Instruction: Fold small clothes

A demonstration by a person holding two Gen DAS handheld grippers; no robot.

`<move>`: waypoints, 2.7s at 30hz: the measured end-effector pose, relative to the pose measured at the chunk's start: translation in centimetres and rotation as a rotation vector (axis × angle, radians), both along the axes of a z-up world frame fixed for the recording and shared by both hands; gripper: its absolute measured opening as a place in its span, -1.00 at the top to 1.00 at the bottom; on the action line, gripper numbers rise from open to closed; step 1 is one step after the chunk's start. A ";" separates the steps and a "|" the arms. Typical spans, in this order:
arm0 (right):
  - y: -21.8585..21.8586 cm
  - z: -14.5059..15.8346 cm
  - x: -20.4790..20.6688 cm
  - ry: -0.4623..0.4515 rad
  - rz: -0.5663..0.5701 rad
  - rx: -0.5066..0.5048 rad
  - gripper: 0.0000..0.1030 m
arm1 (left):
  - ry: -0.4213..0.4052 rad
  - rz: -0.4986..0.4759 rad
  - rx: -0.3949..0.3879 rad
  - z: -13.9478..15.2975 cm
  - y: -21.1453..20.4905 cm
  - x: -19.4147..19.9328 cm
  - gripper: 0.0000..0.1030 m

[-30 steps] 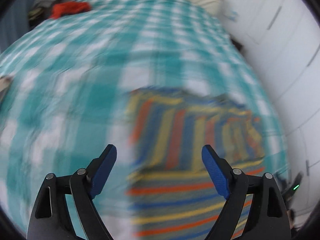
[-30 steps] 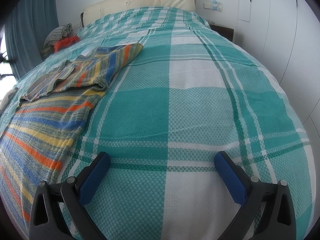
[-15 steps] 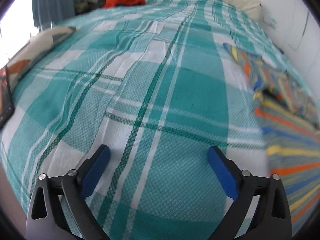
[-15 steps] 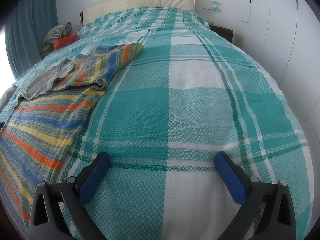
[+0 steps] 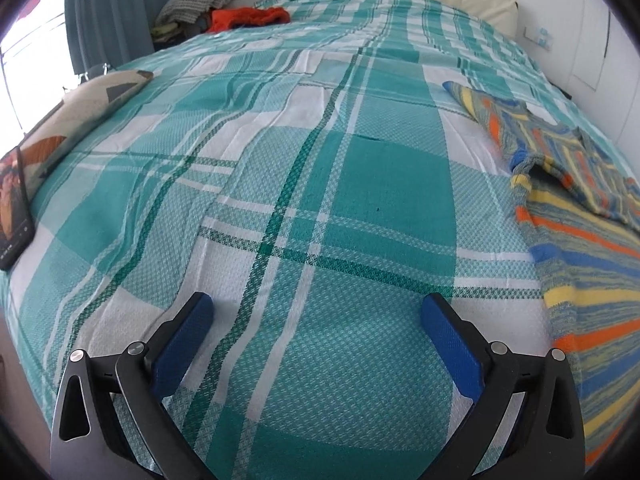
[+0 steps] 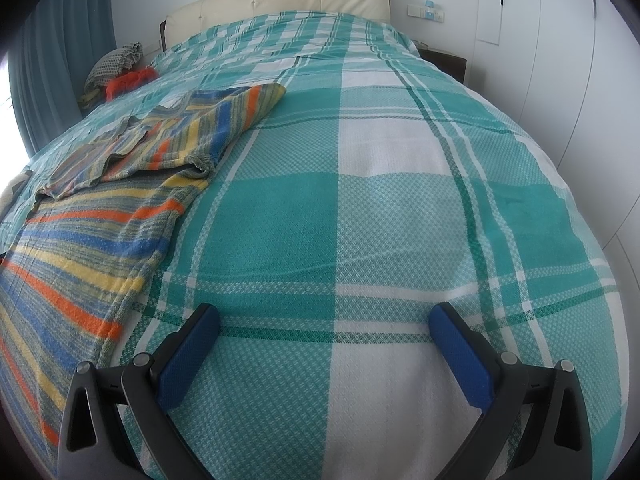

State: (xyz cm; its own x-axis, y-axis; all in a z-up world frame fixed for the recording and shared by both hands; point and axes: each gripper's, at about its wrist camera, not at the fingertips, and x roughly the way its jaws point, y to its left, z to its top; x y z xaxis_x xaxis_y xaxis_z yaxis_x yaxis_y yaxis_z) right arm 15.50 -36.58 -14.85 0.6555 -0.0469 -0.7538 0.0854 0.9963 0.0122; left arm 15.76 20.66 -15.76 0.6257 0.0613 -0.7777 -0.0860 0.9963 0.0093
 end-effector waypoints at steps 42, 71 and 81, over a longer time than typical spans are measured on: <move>0.2 0.0 0.1 0.003 -0.003 -0.022 -1.00 | -0.013 0.015 0.034 0.1 -0.4 -0.3 -0.99; 0.3 0.0 0.1 0.004 -0.003 -0.023 -1.00 | -0.021 0.020 0.050 0.2 -0.5 -0.3 -0.99; 0.3 0.0 0.1 0.008 -0.005 -0.039 -1.00 | -0.021 0.020 0.050 0.1 -0.6 -0.4 -0.99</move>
State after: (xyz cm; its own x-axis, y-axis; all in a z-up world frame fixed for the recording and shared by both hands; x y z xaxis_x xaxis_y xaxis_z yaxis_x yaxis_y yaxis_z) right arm 15.58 -36.28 -14.85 0.6491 -0.0796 -0.7565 0.0907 0.9955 -0.0269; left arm 15.33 20.08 -15.69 0.6404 0.1119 -0.7599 -0.1062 0.9927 0.0566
